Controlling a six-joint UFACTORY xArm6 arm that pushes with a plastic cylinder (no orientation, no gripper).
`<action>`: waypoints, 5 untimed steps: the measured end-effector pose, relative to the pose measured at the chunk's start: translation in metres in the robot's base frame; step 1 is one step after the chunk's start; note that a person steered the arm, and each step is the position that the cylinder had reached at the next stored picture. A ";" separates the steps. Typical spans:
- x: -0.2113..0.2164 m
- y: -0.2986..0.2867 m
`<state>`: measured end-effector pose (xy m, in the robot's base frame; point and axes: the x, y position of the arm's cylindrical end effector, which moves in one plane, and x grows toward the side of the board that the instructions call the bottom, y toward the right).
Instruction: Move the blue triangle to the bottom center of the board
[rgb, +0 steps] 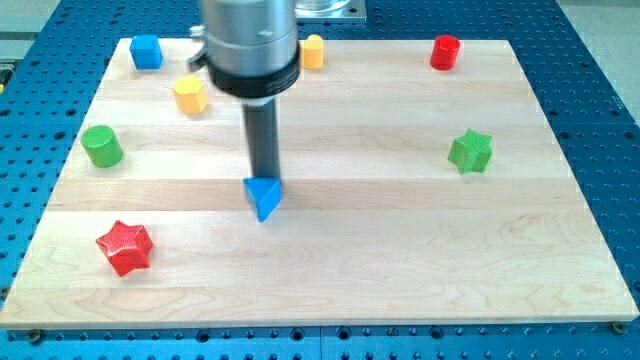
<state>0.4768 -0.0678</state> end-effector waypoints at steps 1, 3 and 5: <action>-0.008 -0.018; 0.047 0.035; -0.003 0.060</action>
